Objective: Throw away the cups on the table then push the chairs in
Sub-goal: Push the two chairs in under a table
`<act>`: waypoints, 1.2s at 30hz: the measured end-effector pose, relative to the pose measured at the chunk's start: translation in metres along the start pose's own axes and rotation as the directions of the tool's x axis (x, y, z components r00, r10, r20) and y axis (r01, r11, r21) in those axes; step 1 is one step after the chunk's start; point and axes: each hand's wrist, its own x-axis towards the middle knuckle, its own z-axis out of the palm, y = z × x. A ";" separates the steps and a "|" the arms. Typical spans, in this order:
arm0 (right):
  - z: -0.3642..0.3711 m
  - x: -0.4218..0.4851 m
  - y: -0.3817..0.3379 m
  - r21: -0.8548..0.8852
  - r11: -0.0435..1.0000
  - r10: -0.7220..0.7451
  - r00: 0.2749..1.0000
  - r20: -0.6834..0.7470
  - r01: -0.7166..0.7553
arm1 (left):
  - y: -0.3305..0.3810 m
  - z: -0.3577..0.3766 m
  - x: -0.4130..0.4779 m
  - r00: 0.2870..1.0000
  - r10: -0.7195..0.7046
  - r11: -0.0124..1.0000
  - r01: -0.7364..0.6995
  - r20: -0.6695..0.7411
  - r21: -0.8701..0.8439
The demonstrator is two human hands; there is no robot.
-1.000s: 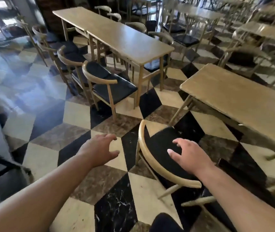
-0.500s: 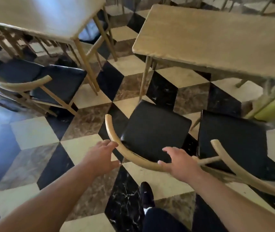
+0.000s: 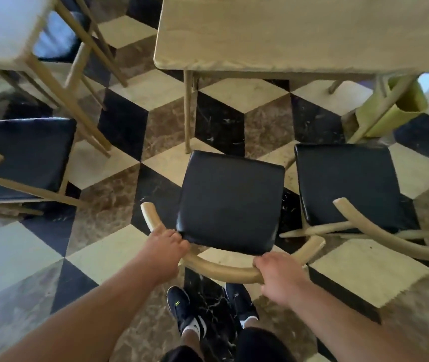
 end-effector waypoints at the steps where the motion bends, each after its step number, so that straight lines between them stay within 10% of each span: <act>1: 0.000 0.002 -0.004 0.008 0.999 0.036 0.999 0.006 -0.036 | -0.007 -0.001 0.007 1.000 0.026 0.999 -0.026 0.004 0.022; 36: -0.164 0.175 0.158 -0.110 0.994 0.007 0.998 -0.057 -0.014 | -0.136 -0.145 0.236 0.995 0.096 0.993 -0.096 0.008 0.065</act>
